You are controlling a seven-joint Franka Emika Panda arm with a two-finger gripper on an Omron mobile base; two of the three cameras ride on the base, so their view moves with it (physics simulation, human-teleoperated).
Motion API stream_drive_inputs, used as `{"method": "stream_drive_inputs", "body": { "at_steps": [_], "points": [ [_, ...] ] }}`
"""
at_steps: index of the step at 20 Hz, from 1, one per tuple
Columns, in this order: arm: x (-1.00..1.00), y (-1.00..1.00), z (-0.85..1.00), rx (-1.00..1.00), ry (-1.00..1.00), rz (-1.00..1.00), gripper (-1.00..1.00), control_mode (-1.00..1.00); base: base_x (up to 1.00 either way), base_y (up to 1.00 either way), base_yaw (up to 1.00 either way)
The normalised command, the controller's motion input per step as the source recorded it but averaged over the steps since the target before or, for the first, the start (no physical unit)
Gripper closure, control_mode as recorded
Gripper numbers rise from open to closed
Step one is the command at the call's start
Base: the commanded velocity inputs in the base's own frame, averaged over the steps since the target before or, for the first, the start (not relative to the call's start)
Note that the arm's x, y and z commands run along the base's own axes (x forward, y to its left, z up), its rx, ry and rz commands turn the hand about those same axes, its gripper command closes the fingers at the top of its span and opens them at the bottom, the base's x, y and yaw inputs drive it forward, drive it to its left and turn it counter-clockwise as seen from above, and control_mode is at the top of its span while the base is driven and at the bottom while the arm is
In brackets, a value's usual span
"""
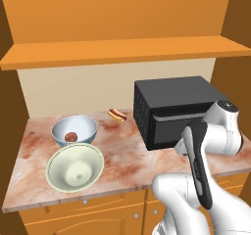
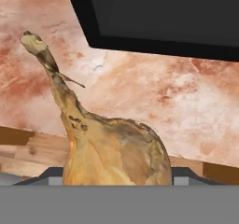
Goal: Pick both bowls and place them on the counter. Then place the peach in one bowl and place the onion in the other bowl.
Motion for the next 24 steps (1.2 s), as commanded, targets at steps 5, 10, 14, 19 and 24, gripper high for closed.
{"method": "stream_drive_inputs", "body": {
  "at_steps": [5,10,14,19,24],
  "points": [
    [-0.13,0.37,0.55,0.00,-0.14,0.01,1.00,-1.00,0.00,0.00,0.00],
    [-0.08,0.42,0.49,0.00,-0.08,0.00,1.00,-1.00,0.00,0.00,0.00],
    [-0.08,0.46,0.41,0.00,-0.01,0.00,1.00,-1.00,0.00,0.00,0.00],
    [-0.18,0.53,0.29,0.00,-0.01,0.00,1.00,-1.00,0.00,0.00,0.00],
    [-0.16,0.64,0.16,0.00,0.00,0.00,1.00,-1.00,0.00,0.00,0.00]
  ]
}}
